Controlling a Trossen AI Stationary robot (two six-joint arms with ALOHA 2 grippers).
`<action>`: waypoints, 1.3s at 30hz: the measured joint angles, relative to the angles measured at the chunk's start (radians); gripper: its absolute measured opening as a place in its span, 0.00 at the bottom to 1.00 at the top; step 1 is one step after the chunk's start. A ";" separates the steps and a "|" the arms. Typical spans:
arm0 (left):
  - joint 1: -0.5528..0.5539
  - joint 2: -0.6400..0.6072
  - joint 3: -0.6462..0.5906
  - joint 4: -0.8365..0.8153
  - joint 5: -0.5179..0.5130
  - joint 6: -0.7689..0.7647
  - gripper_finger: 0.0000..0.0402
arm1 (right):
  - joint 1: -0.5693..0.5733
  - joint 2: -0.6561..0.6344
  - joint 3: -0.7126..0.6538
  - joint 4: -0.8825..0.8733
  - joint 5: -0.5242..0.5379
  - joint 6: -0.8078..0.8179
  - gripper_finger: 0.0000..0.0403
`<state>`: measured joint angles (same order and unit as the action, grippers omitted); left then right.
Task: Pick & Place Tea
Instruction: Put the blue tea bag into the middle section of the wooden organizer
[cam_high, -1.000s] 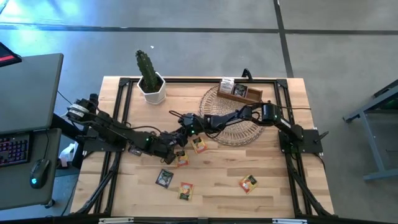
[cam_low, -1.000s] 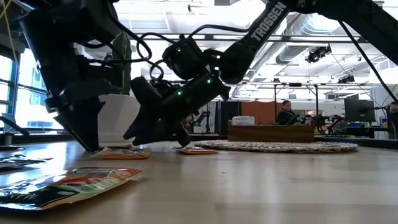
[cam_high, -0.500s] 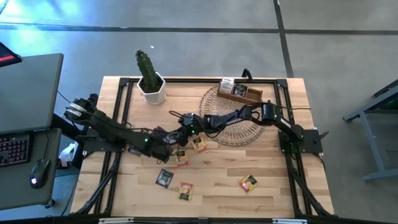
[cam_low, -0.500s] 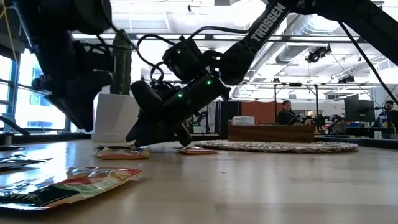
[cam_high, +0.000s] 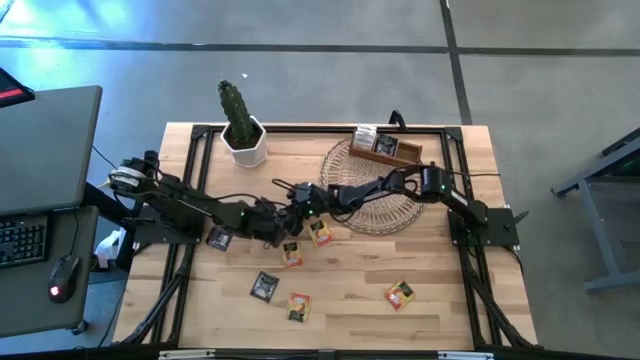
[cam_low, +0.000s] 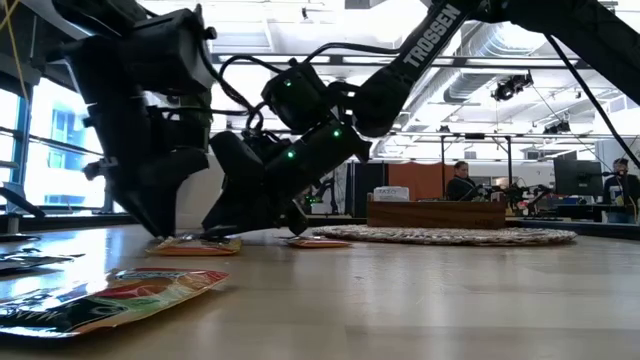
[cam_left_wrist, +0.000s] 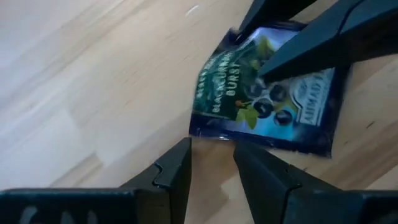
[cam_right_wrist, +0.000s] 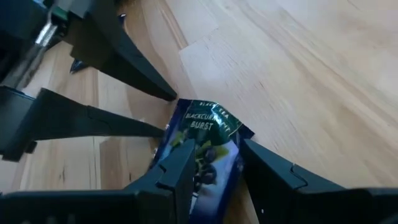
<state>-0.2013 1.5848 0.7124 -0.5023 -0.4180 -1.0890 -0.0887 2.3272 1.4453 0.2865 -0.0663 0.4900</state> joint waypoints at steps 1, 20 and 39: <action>0.005 0.000 0.000 0.008 0.001 0.016 0.32 | 0.000 0.000 -0.005 0.007 -0.008 0.001 0.32; 0.005 -0.037 0.000 -0.038 0.020 0.010 0.33 | -0.003 -0.077 -0.011 -0.170 -0.055 -0.182 0.04; 0.005 -0.038 -0.001 -0.032 0.023 0.005 0.33 | -0.078 -0.963 -0.349 -0.988 0.984 -0.089 0.03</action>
<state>-0.1963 1.5471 0.7113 -0.5346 -0.3950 -1.0843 -0.1666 1.3642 1.0961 -0.7011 0.9176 0.4014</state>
